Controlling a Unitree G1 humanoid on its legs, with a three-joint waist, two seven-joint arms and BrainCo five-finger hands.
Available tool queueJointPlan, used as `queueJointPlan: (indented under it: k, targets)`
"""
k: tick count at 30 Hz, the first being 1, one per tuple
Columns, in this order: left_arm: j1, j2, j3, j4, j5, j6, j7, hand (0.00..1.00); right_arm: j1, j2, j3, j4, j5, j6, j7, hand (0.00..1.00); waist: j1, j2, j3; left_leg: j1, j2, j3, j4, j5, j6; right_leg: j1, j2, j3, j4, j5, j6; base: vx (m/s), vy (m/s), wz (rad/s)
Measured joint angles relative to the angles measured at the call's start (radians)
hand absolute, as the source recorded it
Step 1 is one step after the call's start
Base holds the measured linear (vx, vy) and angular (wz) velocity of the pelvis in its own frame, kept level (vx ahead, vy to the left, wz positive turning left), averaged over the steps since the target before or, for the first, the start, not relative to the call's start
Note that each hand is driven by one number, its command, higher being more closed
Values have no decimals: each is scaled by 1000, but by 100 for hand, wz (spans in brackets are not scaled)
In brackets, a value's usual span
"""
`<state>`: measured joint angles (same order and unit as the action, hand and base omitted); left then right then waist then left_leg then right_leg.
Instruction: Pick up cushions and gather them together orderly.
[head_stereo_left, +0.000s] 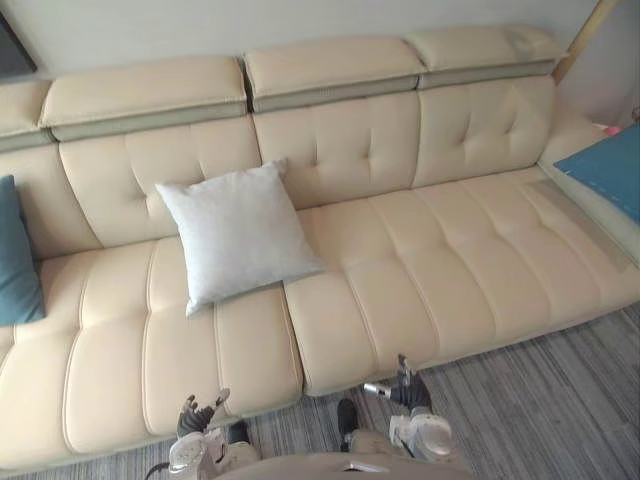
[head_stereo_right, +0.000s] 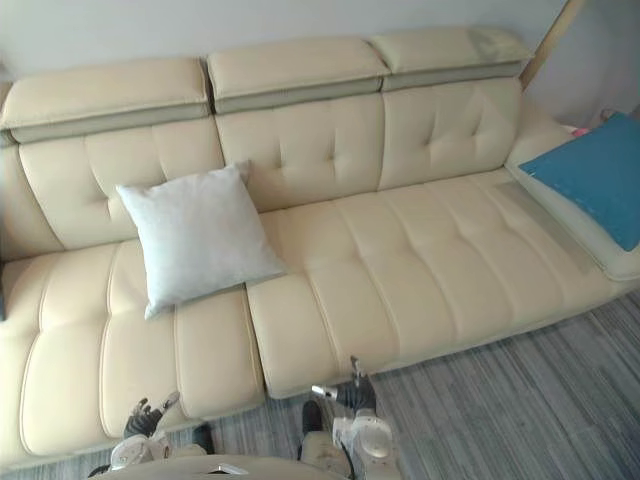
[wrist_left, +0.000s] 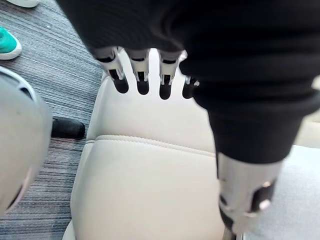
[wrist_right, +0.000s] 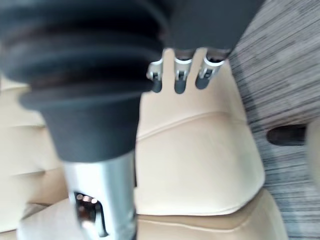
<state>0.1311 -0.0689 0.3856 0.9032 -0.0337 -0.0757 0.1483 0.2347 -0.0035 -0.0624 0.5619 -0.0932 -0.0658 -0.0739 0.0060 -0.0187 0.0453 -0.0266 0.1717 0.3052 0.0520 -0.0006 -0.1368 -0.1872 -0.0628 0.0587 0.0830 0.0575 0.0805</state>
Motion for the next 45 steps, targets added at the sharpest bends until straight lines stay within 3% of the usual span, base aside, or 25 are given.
queueJointPlan:
  k: [5, 7, 8, 9, 10, 11, 12, 13, 14, 15, 16, 17, 19, 20, 23, 26, 27, 29, 30, 34, 36, 40, 42, 43, 45]
  targets:
    - [-3, 18, 20, 46, 18, 15, 7, 0, -47, 3, -20, 79, -33, 20, -12, 0, 6, -5, 17, 20, 9, 68, 82, -60, 1, 8, 7, 71, 22, 17, 4, -5, 40, -39]
    - [-3, 32, 31, 42, 18, 20, 13, 0, -69, 6, -20, 96, -33, 30, -30, 0, 5, -22, 25, -10, 20, 80, 150, -81, 17, -15, 6, 54, 21, 1, -5, -120, 24, -25]
    - [-4, 31, 36, 41, 18, 22, 14, 0, -69, 6, -20, 97, -33, 31, -34, 0, 7, -19, 24, -14, 23, 82, 147, -77, 18, -16, 0, 28, 16, -15, -22, -108, -2, -23]
    - [-5, 19, 57, 39, 18, 27, 17, 0, -78, 2, -21, 105, -32, 31, -40, 0, 13, 22, 27, -25, 56, 98, 132, -64, 28, -38, -9, -57, 88, -61, -64, -76, -23, -21]
    - [-5, 18, 78, 29, 15, 27, 27, 0, -99, 13, -20, 129, -32, 30, -41, 0, 16, -5, 39, -39, 65, 99, 156, -56, 23, -131, -60, -124, 424, -132, -72, -59, -46, -7]
    - [-7, 27, 82, 22, 15, 28, 28, 0, -97, 21, -22, 134, -32, 30, -43, 0, 17, -20, 41, -47, 58, 88, 172, -57, 22, -142, -83, -132, 522, -159, -64, -62, -127, 23]
    - [-32, 51, 85, 10, 17, 36, 29, 0, -103, 37, -20, 167, -31, 30, -42, 0, 18, -71, 41, -78, 42, 62, 226, -74, 17, -156, -93, -155, 568, -171, -27, -64, -124, 23]
    - [-36, 49, 85, 12, 16, 39, 29, 0, -110, 36, -19, 173, -31, 31, -43, 0, 23, -76, 42, -98, 41, 50, 229, -89, 12, -148, -83, -156, 530, -166, -12, -113, -94, -4]
    - [-29, 26, 90, 21, 16, 44, 29, 0, -122, 26, -34, 170, -31, 30, -46, 0, 44, -37, 29, -122, 47, 4, 205, -80, 46, -89, -56, -130, 407, -193, 30, -152, -24, -40]
    - [-29, 18, 95, 14, 16, 35, 29, 0, -144, 30, -45, 177, -31, 28, -49, 0, 45, -48, 36, -128, 43, 21, 209, -49, 37, -96, -87, -132, 587, -272, 33, -135, -128, -13]
    - [-32, 30, 78, 9, 17, 33, 37, 0, -141, 31, -56, 209, -31, 29, -50, 0, 42, -60, 36, -154, 26, 4, 242, -38, 48, -8, -119, -130, 607, -337, 61, -127, -171, 2]
    - [-41, 27, 67, -1, 13, 33, 42, 0, -151, 29, -63, 211, -31, 32, -56, 0, 53, -58, 41, -178, 36, 1, 269, -38, 47, 15, -95, -132, 543, -353, 54, -119, -190, 19]
    - [-40, 10, 61, -1, -5, 32, 44, 0, -176, 20, -61, 206, -31, 33, -72, 0, 64, -17, 46, -208, 66, 1, 269, -16, 38, 29, -64, -152, 452, -355, 48, -254, -102, -17]
    - [-43, 4, 38, 2, -16, 29, 50, 0, -192, 9, -60, 205, -27, 33, -82, 0, 72, 19, 52, -233, 87, 2, 241, 16, 25, 40, -41, -180, 364, -367, 5, -314, -112, -13]
    - [-38, -9, 2, 2, -38, 25, 55, 0, -190, 1, -59, 203, -20, 46, -89, 0, 73, 57, 69, -225, 114, -7, 158, 80, 15, 45, 2, -211, 311, -311, -20, -340, -103, 14]
    - [-31, -12, -7, -11, -43, 22, 65, 0, -169, -5, -59, 201, -21, 48, -109, 0, 68, 55, 80, -202, 111, 8, 96, 96, 13, 44, -1, -238, 315, -294, -30, -190, -24, 24]
    - [-28, -13, -16, -17, -43, 19, 65, 0, -165, -4, -60, 201, -21, 48, -112, 0, 70, 40, 89, -199, 108, 14, 87, 86, 4, 40, -9, -238, 310, -285, -36, -176, 75, -2]
    - [-27, -7, -17, -29, -42, 13, 65, 0, -159, -6, -63, 201, -20, 48, -116, 0, 70, 32, 97, -207, 84, -18, 214, 69, 26, 31, -39, -227, 311, -275, -49, -133, 119, -20]
    - [-27, -6, -18, -28, -41, 15, 65, 0, -150, -8, -64, 201, -19, 49, -118, 0, 60, 33, 96, -204, 67, -42, 286, -7, 40, 21, -47, -209, 316, -271, -44, -98, 128, -34]
    - [-20, 9, -24, -30, -42, 25, 41, 0, -150, -6, -66, 199, -10, 52, -108, 0, 48, 35, 98, -188, 31, -92, 469, -251, 16, -61, -50, -77, 389, -278, -18, -102, 263, -84]
    - [-17, 13, -21, -27, -42, 26, 34, 0, -141, 1, -87, 198, -8, 52, -108, 0, 23, 22, 91, -181, 4, -75, 484, -296, 23, -62, -58, -33, 374, -262, -6, -47, 218, -64]
    - [-17, 23, -12, -23, -42, 27, 29, 0, -121, 24, -127, 198, 34, 52, -108, 0, 12, 3, 70, -192, -17, -55, 487, -322, 46, -72, -54, 15, 297, -199, -9, 10, 202, -45]
    - [-26, 28, -12, -8, -41, 30, 22, 0, -122, 27, -146, 200, 72, 51, -108, 0, 0, -1, 63, -214, -9, -11, 487, -329, 45, -106, -39, 35, 249, -123, 26, 41, 105, -62]
    - [-29, 28, -12, -7, -40, 31, 22, 0, -125, 27, -146, 200, 79, 51, -108, 0, 3, -1, 63, -214, -2, 5, 487, -330, 45, -115, -31, 46, 240, -107, 29, 78, 85, -108]
    - [-41, 25, -1, 16, -26, 37, 21, 0, -149, 33, -145, 200, 93, 48, -108, 0, 9, 8, 64, -213, 27, 68, 493, -314, 70, -155, 10, 67, 179, -4, 11, 98, 86, -155]
